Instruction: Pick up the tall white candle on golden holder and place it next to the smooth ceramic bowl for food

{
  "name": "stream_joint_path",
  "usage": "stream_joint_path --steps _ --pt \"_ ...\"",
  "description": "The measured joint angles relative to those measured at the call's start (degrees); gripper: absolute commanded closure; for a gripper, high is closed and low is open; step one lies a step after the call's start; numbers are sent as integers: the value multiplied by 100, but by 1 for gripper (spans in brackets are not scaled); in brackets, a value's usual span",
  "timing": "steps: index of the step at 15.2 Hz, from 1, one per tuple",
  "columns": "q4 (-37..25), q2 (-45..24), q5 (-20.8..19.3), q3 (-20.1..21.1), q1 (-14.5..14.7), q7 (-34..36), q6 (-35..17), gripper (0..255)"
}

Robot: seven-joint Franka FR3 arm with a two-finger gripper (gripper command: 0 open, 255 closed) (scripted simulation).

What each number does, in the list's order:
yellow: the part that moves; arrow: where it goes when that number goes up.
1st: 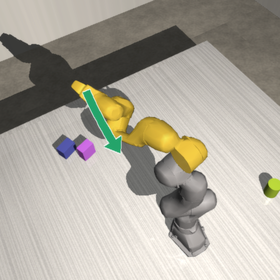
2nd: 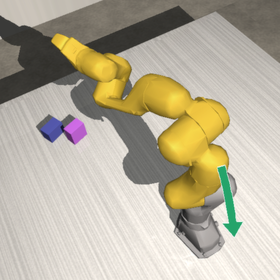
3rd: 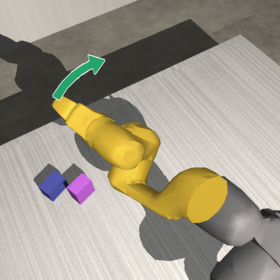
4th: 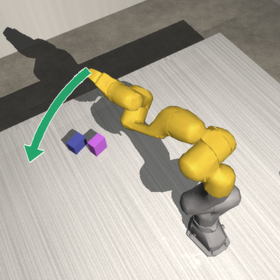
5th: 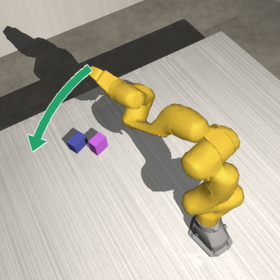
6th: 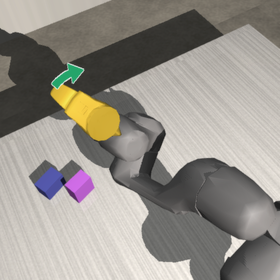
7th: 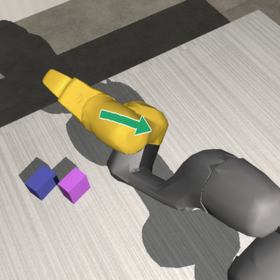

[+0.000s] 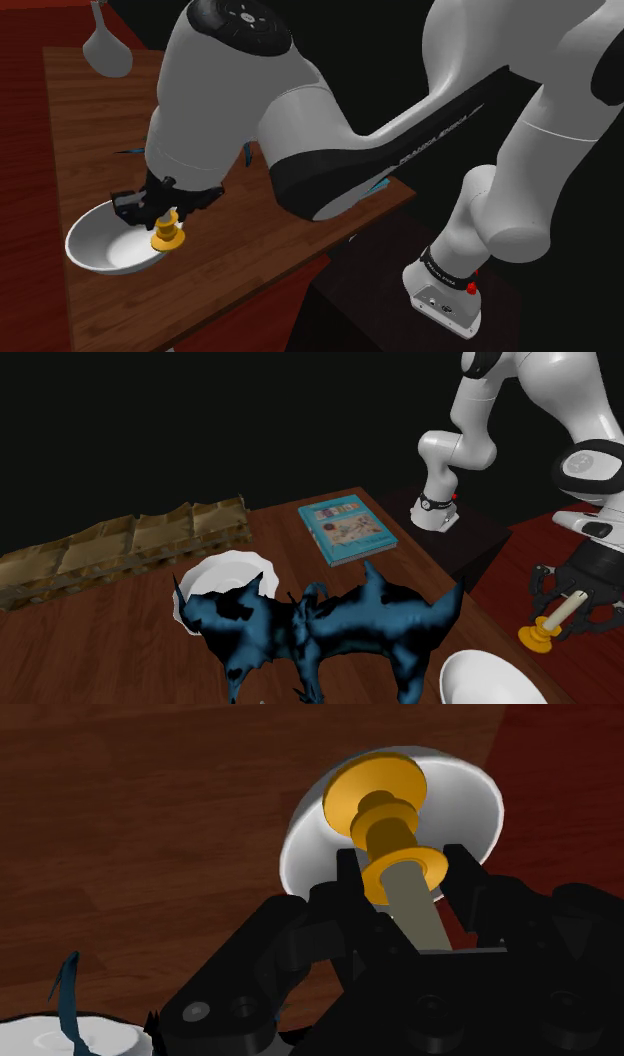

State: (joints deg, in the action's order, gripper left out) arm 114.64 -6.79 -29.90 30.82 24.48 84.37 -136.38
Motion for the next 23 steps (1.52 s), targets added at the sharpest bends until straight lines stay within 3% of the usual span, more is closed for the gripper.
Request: stream_joint_path --steps 23 --pt "432 -1079 -1657 -487 334 1493 -1082 255"
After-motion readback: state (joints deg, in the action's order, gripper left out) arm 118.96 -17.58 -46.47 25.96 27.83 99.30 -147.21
